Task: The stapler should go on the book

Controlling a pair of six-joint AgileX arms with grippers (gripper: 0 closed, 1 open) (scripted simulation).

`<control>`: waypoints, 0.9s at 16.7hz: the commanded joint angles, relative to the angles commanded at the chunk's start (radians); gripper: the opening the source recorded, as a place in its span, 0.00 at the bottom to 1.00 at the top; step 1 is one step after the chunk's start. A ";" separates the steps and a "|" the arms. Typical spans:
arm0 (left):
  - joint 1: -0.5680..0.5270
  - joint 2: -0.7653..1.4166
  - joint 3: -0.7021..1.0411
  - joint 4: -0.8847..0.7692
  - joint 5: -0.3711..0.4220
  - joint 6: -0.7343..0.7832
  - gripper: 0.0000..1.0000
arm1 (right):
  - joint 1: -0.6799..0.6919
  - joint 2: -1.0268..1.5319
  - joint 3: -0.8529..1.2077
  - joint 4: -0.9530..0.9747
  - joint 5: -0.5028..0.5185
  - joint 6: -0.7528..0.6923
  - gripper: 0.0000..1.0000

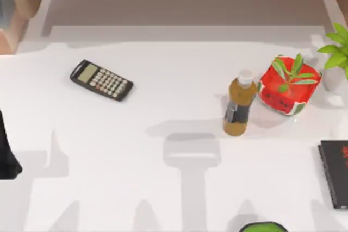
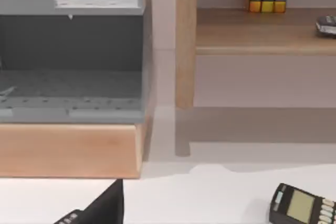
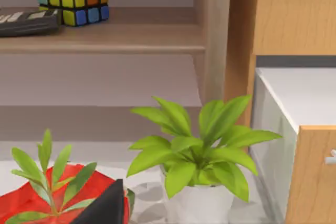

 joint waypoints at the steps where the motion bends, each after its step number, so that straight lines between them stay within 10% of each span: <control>1: 0.000 0.000 0.000 0.000 0.000 0.000 1.00 | 0.000 0.000 0.000 0.000 0.000 0.000 1.00; 7: 0.000 0.000 0.000 0.000 0.000 0.000 1.00 | -0.022 0.149 0.148 -0.096 -0.001 -0.002 1.00; 15: 0.000 0.000 0.000 0.000 0.000 0.000 1.00 | -0.125 0.844 0.837 -0.493 -0.001 -0.012 1.00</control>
